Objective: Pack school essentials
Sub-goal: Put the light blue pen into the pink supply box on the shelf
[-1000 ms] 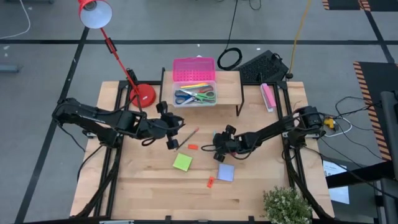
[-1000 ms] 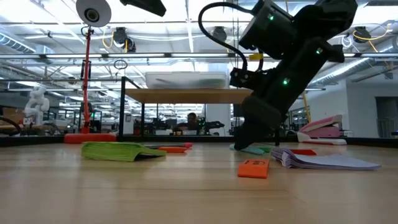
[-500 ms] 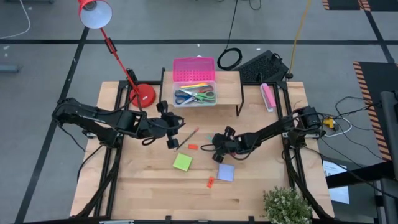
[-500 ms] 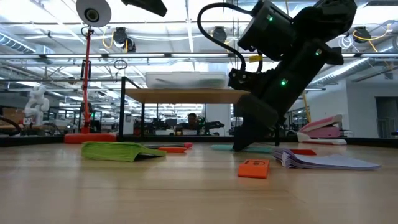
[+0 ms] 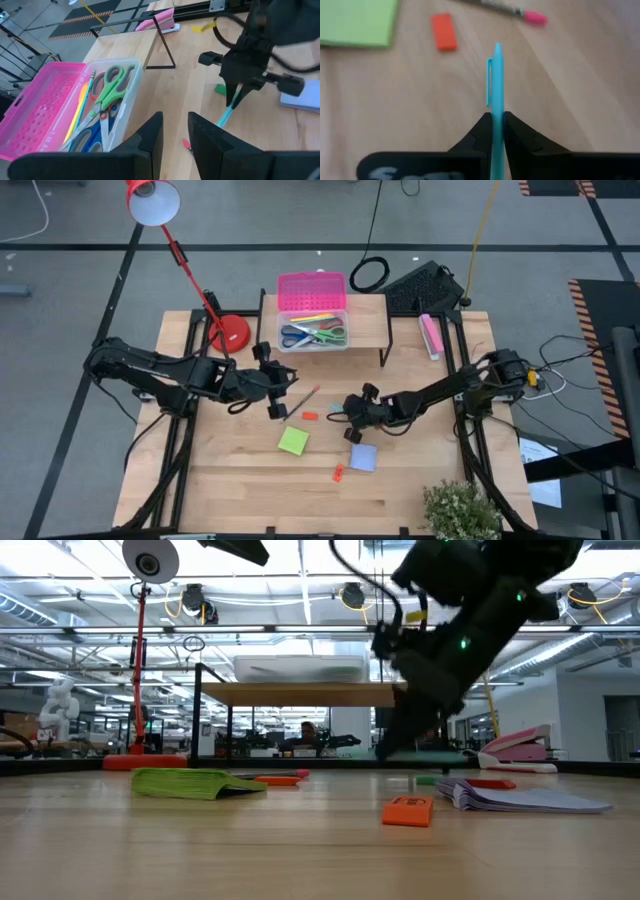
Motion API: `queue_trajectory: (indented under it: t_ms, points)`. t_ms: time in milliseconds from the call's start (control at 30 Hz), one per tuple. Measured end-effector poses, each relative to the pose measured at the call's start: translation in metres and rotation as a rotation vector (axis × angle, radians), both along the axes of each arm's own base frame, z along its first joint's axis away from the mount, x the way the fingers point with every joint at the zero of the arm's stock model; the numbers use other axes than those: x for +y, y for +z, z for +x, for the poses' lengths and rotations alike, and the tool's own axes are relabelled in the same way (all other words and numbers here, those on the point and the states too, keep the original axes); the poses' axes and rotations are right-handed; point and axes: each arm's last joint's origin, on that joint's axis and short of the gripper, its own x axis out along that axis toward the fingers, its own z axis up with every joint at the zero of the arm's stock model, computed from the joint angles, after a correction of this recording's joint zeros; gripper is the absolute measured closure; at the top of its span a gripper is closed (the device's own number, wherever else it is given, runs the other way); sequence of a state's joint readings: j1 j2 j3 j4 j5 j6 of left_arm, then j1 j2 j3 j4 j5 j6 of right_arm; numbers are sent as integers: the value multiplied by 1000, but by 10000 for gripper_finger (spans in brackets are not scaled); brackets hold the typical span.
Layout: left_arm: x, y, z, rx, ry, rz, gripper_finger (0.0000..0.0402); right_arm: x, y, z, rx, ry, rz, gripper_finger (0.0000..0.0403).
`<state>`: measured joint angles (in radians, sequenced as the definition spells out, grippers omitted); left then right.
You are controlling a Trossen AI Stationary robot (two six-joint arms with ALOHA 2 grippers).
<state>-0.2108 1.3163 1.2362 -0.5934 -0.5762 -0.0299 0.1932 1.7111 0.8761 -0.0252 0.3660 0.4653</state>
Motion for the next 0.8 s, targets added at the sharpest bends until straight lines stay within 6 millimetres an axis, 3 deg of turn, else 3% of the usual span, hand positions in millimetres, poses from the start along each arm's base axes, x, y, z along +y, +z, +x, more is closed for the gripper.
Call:
queue_trajectory:
  t_ms: [267, 467, 800]
  points:
    - [0, 2, 1, -25, 2, -11, 309, 1, 49, -9, -138, 144, 28, 377]
    - [0, 2, 2, -39, 12, -27, 309, 3, 85, -28, -261, 223, 1, 377]
    - [-2, 9, 6, -119, -17, -67, 309, -1, 116, -61, -592, 280, -42, 377]
